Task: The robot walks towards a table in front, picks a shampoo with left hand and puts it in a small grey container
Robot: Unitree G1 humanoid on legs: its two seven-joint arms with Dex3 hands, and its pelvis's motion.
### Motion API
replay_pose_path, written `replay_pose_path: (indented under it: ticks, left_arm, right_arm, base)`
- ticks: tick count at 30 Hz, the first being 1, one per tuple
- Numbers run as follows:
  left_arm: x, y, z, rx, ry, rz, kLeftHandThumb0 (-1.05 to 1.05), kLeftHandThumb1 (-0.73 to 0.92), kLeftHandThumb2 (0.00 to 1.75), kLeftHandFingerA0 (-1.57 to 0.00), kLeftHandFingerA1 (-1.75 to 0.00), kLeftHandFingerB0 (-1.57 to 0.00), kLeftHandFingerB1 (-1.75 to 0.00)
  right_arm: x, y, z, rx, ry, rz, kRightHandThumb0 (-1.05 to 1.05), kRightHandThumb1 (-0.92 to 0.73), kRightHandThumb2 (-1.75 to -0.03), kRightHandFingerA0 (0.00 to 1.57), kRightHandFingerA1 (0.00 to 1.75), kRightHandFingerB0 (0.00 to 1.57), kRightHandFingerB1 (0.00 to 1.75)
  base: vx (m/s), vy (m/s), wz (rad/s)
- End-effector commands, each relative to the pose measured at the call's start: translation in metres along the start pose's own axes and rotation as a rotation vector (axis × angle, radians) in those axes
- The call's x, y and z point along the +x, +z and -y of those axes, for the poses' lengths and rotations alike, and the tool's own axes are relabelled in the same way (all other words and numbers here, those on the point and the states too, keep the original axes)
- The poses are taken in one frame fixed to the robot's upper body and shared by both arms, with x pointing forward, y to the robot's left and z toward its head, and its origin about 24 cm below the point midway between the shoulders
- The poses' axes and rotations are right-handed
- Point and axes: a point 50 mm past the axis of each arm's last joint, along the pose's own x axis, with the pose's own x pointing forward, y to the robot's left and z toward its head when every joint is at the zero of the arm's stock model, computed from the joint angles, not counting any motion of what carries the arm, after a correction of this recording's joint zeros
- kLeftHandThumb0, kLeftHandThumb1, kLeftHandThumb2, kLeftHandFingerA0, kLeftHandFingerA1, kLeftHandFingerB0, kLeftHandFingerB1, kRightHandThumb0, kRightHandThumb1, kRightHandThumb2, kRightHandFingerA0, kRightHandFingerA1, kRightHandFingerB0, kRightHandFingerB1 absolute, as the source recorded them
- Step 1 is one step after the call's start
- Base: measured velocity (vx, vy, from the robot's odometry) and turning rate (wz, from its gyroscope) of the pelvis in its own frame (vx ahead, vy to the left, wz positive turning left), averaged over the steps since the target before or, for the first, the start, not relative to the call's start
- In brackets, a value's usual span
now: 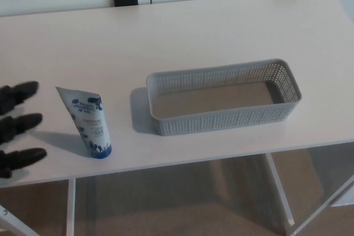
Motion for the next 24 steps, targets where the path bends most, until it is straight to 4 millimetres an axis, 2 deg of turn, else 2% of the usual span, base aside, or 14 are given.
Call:
replay_pose_path:
  ticks: [1, 2, 3, 5, 6, 10, 11, 22, 23, 24]
  left_arm:
    - [0.005, -0.008, 0.006, 0.028, -0.020, -0.065, -0.34, 0.43, 0.53, -0.11, -0.32, 0.00, -0.21]
    - [0.008, -0.006, 0.013, 0.038, -0.035, -0.060, -0.35, 0.28, 0.69, -0.03, -0.43, 0.00, -0.25]
    - [0.010, -0.005, 0.017, 0.039, -0.047, -0.055, -0.39, 0.42, 0.58, -0.10, -0.35, -0.04, -0.16]
    - [0.010, -0.005, 0.018, 0.036, -0.054, -0.053, -0.39, 0.42, 0.58, -0.10, -0.35, -0.04, -0.16]
    - [0.011, -0.005, 0.021, 0.030, -0.062, -0.048, -0.33, 0.28, 0.70, -0.02, -0.43, 0.00, -0.28]
    - [0.014, -0.005, 0.028, 0.024, -0.082, -0.037, -0.36, 0.28, 0.69, -0.04, -0.43, 0.00, -0.25]
    - [0.014, -0.005, 0.031, 0.027, -0.089, -0.035, -0.38, 0.39, 0.67, -0.09, -0.40, -0.01, -0.20]
    - [0.015, -0.003, 0.042, 0.016, -0.130, -0.012, -0.35, 0.40, 0.64, -0.09, -0.39, -0.06, -0.17]
    - [0.016, -0.002, 0.045, 0.008, -0.134, -0.010, -0.33, 0.45, 0.53, -0.14, -0.32, -0.02, -0.24]
    - [0.016, -0.001, 0.046, 0.009, -0.136, -0.005, -0.35, 0.40, 0.64, -0.10, -0.39, -0.05, -0.18]
  right_arm:
    - [-0.001, -0.005, 0.002, 0.031, -0.001, -0.020, -0.29, -0.74, -0.61, 0.64, 0.48, 0.51, 0.41]
    - [-0.001, -0.004, 0.002, 0.012, 0.000, -0.018, -0.30, -0.73, -0.61, 0.64, 0.47, 0.51, 0.41]
    - [-0.001, -0.003, 0.001, 0.007, 0.000, -0.017, -0.29, -0.74, -0.61, 0.64, 0.47, 0.51, 0.41]
    - [-0.001, -0.003, 0.001, 0.011, 0.001, -0.017, -0.29, -0.74, -0.61, 0.64, 0.47, 0.51, 0.41]
    - [-0.001, -0.003, 0.001, 0.018, 0.000, -0.015, -0.29, -0.73, -0.61, 0.64, 0.49, 0.52, 0.42]
    - [-0.001, -0.004, 0.001, 0.031, 0.000, -0.009, -0.28, -0.74, -0.61, 0.64, 0.49, 0.51, 0.42]
    - [-0.001, -0.004, 0.002, 0.031, 0.000, -0.010, -0.29, -0.74, -0.61, 0.64, 0.48, 0.52, 0.42]
    - [-0.002, -0.005, 0.001, 0.028, 0.001, -0.011, -0.30, -0.73, -0.61, 0.64, 0.48, 0.52, 0.42]
    - [-0.002, -0.006, 0.001, 0.024, 0.002, -0.005, -0.29, -0.72, -0.61, 0.65, 0.48, 0.52, 0.42]
    - [-0.002, -0.007, 0.001, 0.025, 0.003, -0.008, -0.29, -0.73, -0.61, 0.65, 0.48, 0.51, 0.42]
  base:
    - [0.00, 0.000, 0.00]
    - [0.00, 0.000, 0.00]
    - [0.00, 0.000, 0.00]
    - [0.00, 0.000, 0.00]
    - [0.00, 0.000, 0.00]
    - [0.00, 0.000, 0.00]
    - [0.00, 0.000, 0.00]
    - [0.00, 0.000, 0.00]
    - [0.00, 0.000, 0.00]
    - [0.00, 0.000, 0.00]
